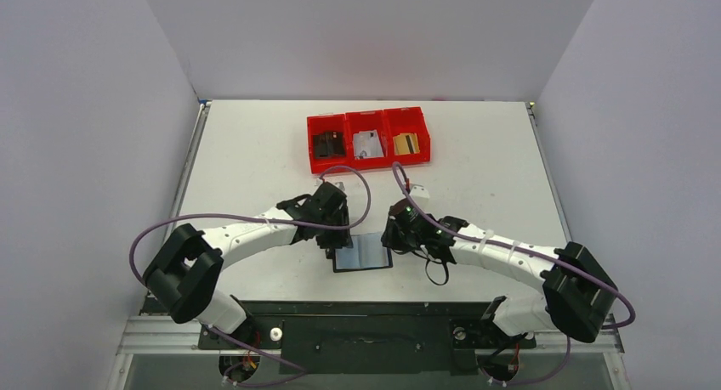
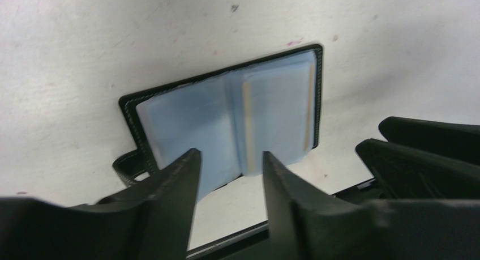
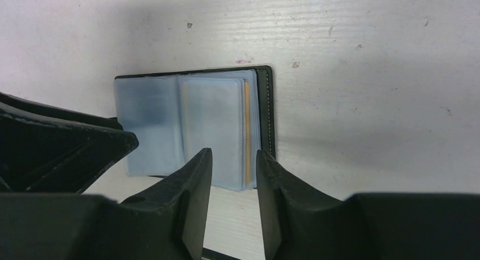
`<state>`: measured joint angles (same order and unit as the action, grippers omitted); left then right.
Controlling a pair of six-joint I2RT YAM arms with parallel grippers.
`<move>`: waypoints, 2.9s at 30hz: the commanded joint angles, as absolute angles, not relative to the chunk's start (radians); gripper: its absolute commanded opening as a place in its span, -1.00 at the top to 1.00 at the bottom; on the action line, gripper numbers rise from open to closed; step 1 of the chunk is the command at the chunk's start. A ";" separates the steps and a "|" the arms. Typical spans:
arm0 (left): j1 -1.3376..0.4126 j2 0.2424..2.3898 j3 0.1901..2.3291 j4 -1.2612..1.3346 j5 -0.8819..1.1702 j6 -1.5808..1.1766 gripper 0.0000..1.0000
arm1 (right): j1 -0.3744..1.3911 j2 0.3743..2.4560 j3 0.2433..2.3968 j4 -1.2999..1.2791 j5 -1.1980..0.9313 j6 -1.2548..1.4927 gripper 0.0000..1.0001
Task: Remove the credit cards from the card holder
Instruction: Remove the credit card from the card holder.
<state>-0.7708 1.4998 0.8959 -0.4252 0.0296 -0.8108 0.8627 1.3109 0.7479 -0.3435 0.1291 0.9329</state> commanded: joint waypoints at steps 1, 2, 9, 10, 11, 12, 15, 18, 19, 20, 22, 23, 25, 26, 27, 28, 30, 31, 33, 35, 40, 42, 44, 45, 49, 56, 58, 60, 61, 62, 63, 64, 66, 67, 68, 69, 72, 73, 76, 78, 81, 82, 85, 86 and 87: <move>-0.763 1.476 0.848 -0.411 0.029 -0.770 0.39 | 0.891 1.358 0.813 -0.299 0.161 0.959 0.46; -0.760 1.481 0.842 -0.396 0.031 -0.764 0.47 | 0.894 1.373 0.821 -0.299 0.162 0.961 0.53; -0.746 1.530 0.824 -0.375 0.012 -0.745 0.95 | 0.911 1.427 0.847 -0.313 0.176 0.966 0.84; -0.746 1.532 0.820 -0.378 0.010 -0.743 0.98 | 0.912 1.431 0.849 -0.314 0.177 0.967 0.89; -0.746 1.535 0.817 -0.379 0.009 -0.743 1.00 | 0.915 1.438 0.850 -0.315 0.178 0.965 0.91; -0.747 1.537 0.811 -0.381 -0.003 -0.743 1.00 | 0.916 1.442 0.852 -0.315 0.178 0.965 0.94; -0.746 1.552 0.802 -0.379 -0.015 -0.743 1.00 | 0.925 1.466 0.859 -0.318 0.178 0.966 1.00; -0.746 1.565 0.798 -0.378 -0.014 -0.745 1.00 | 0.935 1.490 0.876 -0.332 0.187 0.970 1.00; -0.746 1.566 0.797 -0.376 -0.012 -0.745 1.00 | 0.937 1.498 0.884 -0.341 0.196 0.971 1.00; -0.745 1.567 0.796 -0.375 -0.011 -0.744 1.00 | 0.940 1.502 0.885 -0.343 0.198 0.973 1.00; -0.744 1.567 0.795 -0.371 -0.011 -0.744 1.00 | 0.943 1.513 0.887 -0.347 0.203 0.976 1.00; -0.744 1.567 0.794 -0.372 -0.011 -0.744 1.00 | 0.944 1.521 0.888 -0.351 0.207 0.978 1.00; -0.742 1.567 0.795 -0.371 -0.010 -0.742 1.00 | 0.948 1.531 0.893 -0.362 0.217 0.980 1.00; -0.742 1.567 0.795 -0.371 -0.009 -0.741 1.00 | 0.953 1.536 0.895 -0.369 0.221 0.984 1.00; -0.741 1.568 0.795 -0.370 -0.008 -0.741 1.00 | 0.955 1.538 0.896 -0.372 0.232 0.985 1.00; -0.741 1.567 0.795 -0.369 -0.008 -0.741 1.00 | 0.957 1.540 0.896 -0.376 0.242 0.986 1.00; -0.740 1.567 0.795 -0.368 -0.006 -0.742 1.00 | 0.959 1.544 0.894 -0.380 0.251 0.988 1.00; -0.740 1.568 0.794 -0.367 -0.004 -0.742 1.00 | 0.960 1.544 0.893 -0.380 0.254 0.989 1.00; -0.740 1.567 0.795 -0.366 -0.001 -0.741 1.00 | 0.963 1.554 0.895 -0.378 0.254 0.989 1.00; -0.740 1.570 0.796 -0.365 0.000 -0.740 1.00 | 0.969 1.570 0.901 -0.379 0.251 0.988 1.00; -0.739 1.574 0.798 -0.363 0.000 -0.737 1.00 | 0.989 1.616 0.921 -0.370 0.240 0.988 1.00; -0.738 1.573 0.797 -0.364 0.000 -0.736 1.00 | 0.998 1.631 0.928 -0.359 0.228 0.988 1.00; -0.739 1.572 0.799 -0.364 0.000 -0.735 1.00 | 1.006 1.642 0.935 -0.344 0.215 0.988 1.00; -0.739 1.572 0.800 -0.364 0.000 -0.734 1.00 | 1.011 1.646 0.939 -0.341 0.212 0.989 1.00; -0.739 1.574 0.803 -0.363 0.000 -0.732 1.00 | 1.014 1.664 0.952 -0.318 0.188 0.982 1.00; -0.738 1.562 0.816 -0.357 0.042 -0.722 1.00 | 0.990 1.683 0.926 -0.233 0.109 0.981 1.00; -0.738 1.558 0.823 -0.354 0.054 -0.718 1.00 | 0.973 1.686 0.904 -0.197 0.078 0.989 1.00; -0.738 1.554 0.830 -0.349 0.069 -0.716 1.00 | 0.958 1.687 0.880 -0.160 0.050 0.999 1.00; -0.737 1.553 0.835 -0.345 0.082 -0.714 1.00 | 0.952 1.686 0.866 -0.137 0.035 1.006 1.00; -0.737 1.551 0.838 -0.344 0.088 -0.713 1.00 | 0.944 1.685 0.860 -0.127 0.029 1.010 1.00; -0.737 1.546 0.842 -0.336 0.104 -0.713 1.00 | 0.940 1.684 0.849 -0.112 0.018 1.016 1.00; -0.736 1.542 0.845 -0.333 0.112 -0.713 1.00 | 0.935 1.685 0.845 -0.104 0.013 1.018 1.00; -0.737 1.531 0.850 -0.320 0.154 -0.718 0.98 | 0.928 1.687 0.833 -0.087 0.010 1.026 1.00; -0.737 1.520 0.852 -0.304 0.167 -0.724 0.96 | 0.926 1.689 0.826 -0.075 -0.016 1.029 1.00; -0.737 1.509 0.852 -0.295 0.190 -0.729 0.90 | 0.922 1.690 0.822 -0.069 -0.022 1.034 1.00; -0.737 1.504 0.852 -0.282 0.201 -0.738 0.87 | 0.920 1.691 0.816 -0.059 -0.031 1.036 1.00; -0.736 1.492 0.855 -0.262 0.244 -0.759 0.82 | 0.916 1.692 0.806 -0.045 -0.041 1.045 1.00; -0.736 1.491 0.853 -0.246 0.251 -0.768 0.81 | 0.914 1.692 0.804 -0.044 -0.041 1.045 1.00; -0.734 1.506 0.843 -0.212 0.277 -0.783 0.79 | 0.914 1.687 0.800 -0.040 -0.040 1.050 1.00; -0.732 1.527 0.840 -0.202 0.278 -0.787 0.79 | 0.913 1.682 0.799 -0.040 -0.040 1.053 1.00; -0.729 1.555 0.829 -0.178 0.273 -0.797 0.84 | 0.912 1.672 0.800 -0.040 -0.038 1.056 1.00; -0.728 1.570 0.825 -0.173 0.270 -0.799 0.86 | 0.911 1.667 0.799 -0.042 -0.036 1.059 1.00; -0.727 1.584 0.816 -0.169 0.250 -0.808 0.93 | 0.909 1.651 0.798 -0.048 -0.030 1.062 1.00; -0.727 1.588 0.813 -0.172 0.243 -0.810 0.94 | 0.909 1.644 0.797 -0.050 -0.026 1.062 1.00; -0.728 1.591 0.811 -0.176 0.228 -0.812 0.96 | 0.908 1.640 0.796 -0.051 -0.025 1.062 1.00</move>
